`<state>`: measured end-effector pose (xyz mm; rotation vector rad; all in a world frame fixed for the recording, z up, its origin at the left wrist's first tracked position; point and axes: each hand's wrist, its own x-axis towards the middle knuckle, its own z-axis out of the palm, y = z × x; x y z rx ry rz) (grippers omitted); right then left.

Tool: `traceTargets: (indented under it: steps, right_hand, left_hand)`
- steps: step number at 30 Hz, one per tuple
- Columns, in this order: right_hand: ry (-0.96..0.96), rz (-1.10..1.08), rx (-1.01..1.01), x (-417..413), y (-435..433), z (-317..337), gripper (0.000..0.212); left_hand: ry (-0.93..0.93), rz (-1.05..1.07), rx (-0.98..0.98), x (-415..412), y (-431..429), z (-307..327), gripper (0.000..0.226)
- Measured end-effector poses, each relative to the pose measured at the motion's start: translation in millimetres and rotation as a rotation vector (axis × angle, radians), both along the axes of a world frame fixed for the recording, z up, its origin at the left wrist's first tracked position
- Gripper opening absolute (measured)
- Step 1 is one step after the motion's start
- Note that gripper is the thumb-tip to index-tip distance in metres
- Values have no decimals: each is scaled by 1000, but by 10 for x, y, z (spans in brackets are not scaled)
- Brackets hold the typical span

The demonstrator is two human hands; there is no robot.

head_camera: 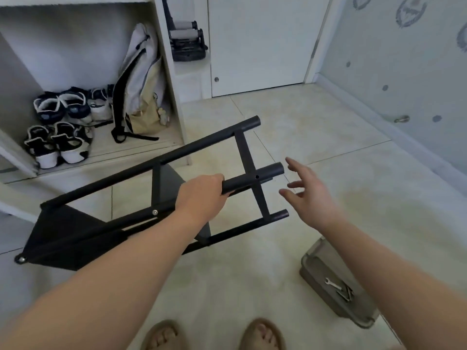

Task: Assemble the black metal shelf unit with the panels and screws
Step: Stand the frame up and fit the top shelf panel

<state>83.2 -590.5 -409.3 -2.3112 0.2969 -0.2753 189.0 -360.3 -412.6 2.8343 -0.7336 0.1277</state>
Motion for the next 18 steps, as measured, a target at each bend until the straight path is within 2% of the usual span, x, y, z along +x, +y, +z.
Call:
traceTargets:
  steps: [5,9,14,18]
  right_hand:
    - [193,28,80,102,-48,-375,62]
    - [221,26,120,194,-3,-586,58]
    - [216,16,-6,368,78,-746,30]
    - [245,5,-64,469,122,-891,24]
  left_hand:
    - [30,-47,133,91,-130,-375,18]
    - [83,-53,242,154,-143,-665,21]
    - [160,-52,314,260,-83,-910,18]
    - [175,-57,324,277,-35,-1044,19]
